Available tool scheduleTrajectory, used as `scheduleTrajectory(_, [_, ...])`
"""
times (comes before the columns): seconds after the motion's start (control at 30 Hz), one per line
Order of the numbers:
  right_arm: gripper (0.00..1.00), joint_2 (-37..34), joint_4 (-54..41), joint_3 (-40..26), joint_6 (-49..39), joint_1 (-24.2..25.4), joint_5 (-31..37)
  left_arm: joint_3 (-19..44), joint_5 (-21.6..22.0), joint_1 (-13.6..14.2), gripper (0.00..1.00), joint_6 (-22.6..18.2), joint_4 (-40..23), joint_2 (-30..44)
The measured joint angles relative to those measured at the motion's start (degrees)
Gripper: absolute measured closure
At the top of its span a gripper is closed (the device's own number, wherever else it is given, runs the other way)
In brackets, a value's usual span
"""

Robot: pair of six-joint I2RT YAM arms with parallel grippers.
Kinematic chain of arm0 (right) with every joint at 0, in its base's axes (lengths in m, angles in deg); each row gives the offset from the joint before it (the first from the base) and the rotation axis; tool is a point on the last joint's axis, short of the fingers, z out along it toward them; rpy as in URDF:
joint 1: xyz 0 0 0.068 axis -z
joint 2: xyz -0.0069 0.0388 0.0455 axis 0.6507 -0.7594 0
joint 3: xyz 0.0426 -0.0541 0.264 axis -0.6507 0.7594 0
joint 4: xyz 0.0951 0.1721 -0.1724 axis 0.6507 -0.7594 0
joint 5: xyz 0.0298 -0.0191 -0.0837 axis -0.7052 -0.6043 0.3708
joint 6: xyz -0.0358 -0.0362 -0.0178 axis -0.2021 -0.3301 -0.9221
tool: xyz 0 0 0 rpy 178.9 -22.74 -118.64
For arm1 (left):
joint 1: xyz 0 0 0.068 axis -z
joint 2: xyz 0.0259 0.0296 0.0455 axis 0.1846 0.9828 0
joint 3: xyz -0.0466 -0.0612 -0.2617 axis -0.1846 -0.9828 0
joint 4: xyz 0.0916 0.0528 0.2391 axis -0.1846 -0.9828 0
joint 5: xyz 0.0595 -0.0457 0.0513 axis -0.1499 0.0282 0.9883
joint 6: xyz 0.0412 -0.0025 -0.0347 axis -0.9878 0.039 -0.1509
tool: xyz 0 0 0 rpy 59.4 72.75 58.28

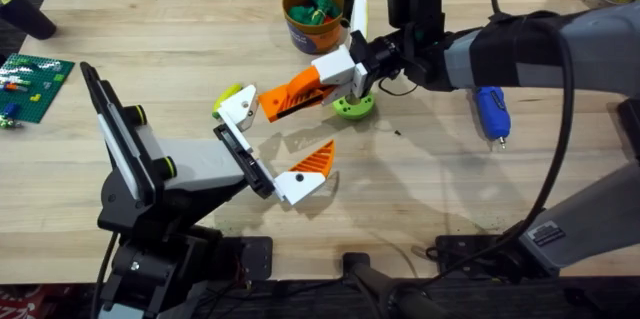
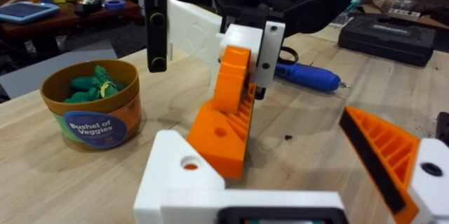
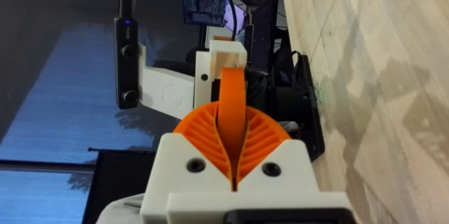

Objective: Pick up the gripper from the table and insert it into the empty holder that is missing its gripper. Then pick up a screw, insert it into the mounting hole, and use the screwdriver to tighten it. Finally, clean up the table by picking up the vegetable and placing it into the bucket.

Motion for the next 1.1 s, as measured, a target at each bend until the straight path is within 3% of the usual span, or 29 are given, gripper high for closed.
scheduleTrajectory(0.3, [0.987,0.0,-0.6,0.0,0.0,0.0,0.4,0.2,0.1,0.0,0.014,0.0,-3.0,0.0])
scheduleTrajectory(1.1, [0.987,0.0,-0.4,0.0,-1.8,-2.6,3.8,0.2,0.4,-0.3,0.014,0.4,-3.0,0.0])
